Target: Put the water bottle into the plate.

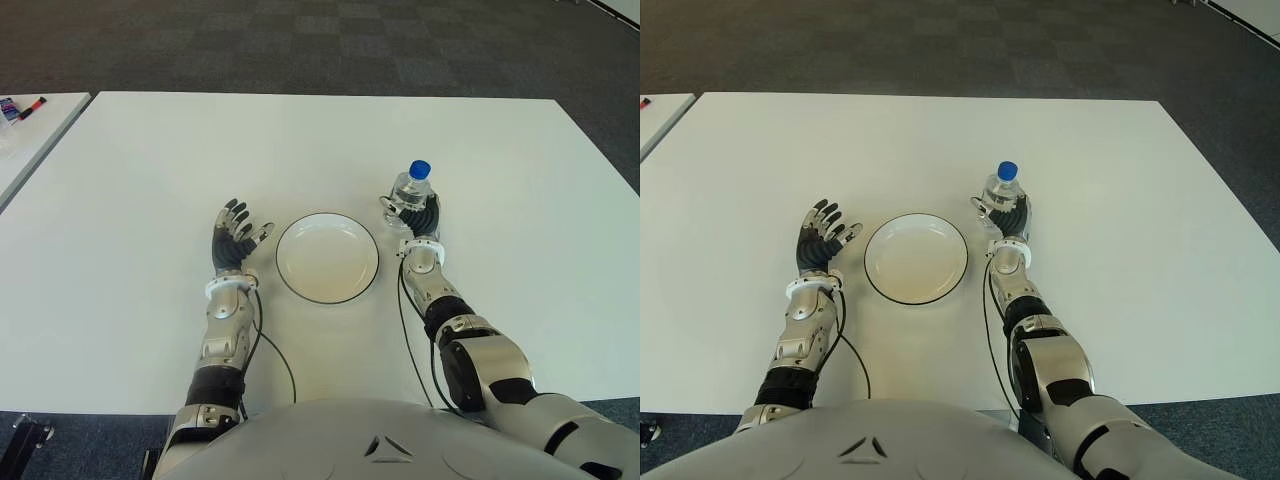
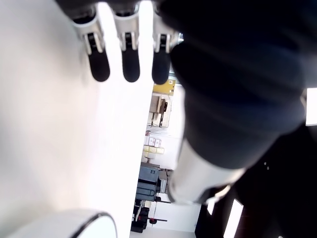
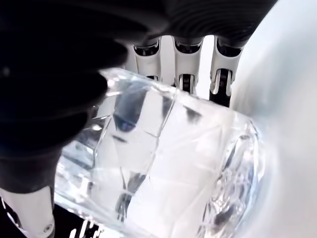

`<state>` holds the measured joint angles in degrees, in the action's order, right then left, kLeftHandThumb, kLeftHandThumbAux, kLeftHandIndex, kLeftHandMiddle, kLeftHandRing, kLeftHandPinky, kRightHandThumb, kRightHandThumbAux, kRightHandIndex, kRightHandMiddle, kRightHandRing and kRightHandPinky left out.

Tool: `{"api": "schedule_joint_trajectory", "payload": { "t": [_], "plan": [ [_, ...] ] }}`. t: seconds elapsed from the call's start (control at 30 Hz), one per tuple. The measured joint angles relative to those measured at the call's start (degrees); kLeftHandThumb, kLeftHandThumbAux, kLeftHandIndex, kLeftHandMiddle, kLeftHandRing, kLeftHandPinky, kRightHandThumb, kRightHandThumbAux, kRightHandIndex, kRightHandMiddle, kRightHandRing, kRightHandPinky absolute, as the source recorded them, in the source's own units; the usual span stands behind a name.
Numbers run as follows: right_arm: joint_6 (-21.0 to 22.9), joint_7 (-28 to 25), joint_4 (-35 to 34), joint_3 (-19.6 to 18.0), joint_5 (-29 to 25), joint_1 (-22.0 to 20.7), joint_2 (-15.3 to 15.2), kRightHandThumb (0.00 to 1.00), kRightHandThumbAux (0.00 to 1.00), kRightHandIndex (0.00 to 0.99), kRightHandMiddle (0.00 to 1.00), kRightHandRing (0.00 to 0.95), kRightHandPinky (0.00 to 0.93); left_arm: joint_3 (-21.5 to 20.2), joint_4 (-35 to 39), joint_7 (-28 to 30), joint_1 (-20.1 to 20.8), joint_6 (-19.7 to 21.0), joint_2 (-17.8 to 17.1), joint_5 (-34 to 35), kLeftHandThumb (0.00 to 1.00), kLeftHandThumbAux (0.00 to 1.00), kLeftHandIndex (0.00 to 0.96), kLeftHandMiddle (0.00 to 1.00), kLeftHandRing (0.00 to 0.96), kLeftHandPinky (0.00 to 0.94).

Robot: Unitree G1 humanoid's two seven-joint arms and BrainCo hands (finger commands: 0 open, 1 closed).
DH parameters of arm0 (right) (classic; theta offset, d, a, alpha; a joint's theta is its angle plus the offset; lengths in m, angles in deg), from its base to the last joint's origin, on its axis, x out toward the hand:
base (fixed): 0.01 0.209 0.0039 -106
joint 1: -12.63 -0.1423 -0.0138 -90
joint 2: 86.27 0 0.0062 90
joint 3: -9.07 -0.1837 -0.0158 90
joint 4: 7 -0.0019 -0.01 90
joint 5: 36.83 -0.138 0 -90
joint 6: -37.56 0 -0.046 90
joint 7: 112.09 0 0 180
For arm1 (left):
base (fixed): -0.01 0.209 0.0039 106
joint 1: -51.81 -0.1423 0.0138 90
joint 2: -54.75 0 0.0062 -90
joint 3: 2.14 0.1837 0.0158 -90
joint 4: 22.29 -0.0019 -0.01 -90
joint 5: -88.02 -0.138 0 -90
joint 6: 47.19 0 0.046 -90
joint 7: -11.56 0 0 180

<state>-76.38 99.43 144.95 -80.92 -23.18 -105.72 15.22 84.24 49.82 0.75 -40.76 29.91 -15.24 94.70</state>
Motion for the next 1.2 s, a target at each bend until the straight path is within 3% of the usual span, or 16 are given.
{"api": "schedule_joint_trajectory", "payload": {
  "t": [0.2,0.33,0.93,1.2],
  "plan": [
    [1.29,0.00,0.62,-0.26,-0.47,-1.22,0.05,0.836,0.683,0.397,0.498,0.665,0.709,0.02,0.30,0.00,-0.05,0.39,0.00,0.00,0.053,0.998,0.159,0.187,0.168,0.193],
    [1.90,0.00,0.92,-0.29,-0.49,-1.69,0.06,0.845,0.681,0.394,0.510,0.715,0.732,0.01,0.54,0.00,-0.10,0.63,0.00,0.00,0.055,0.998,0.157,0.188,0.169,0.192],
    [1.57,-1.70,1.68,-1.69,-3.28,-2.38,0.90,0.853,0.680,0.394,0.528,0.828,0.824,0.02,1.50,0.00,-0.52,1.51,-0.01,-0.05,0.054,0.998,0.154,0.187,0.164,0.182],
    [1.07,-6.24,0.96,-3.56,-6.47,-2.02,1.58,0.855,0.678,0.399,0.537,0.867,0.856,0.03,1.50,0.00,-0.52,1.53,-0.01,-0.05,0.055,0.998,0.158,0.188,0.165,0.188]
  ]
}}
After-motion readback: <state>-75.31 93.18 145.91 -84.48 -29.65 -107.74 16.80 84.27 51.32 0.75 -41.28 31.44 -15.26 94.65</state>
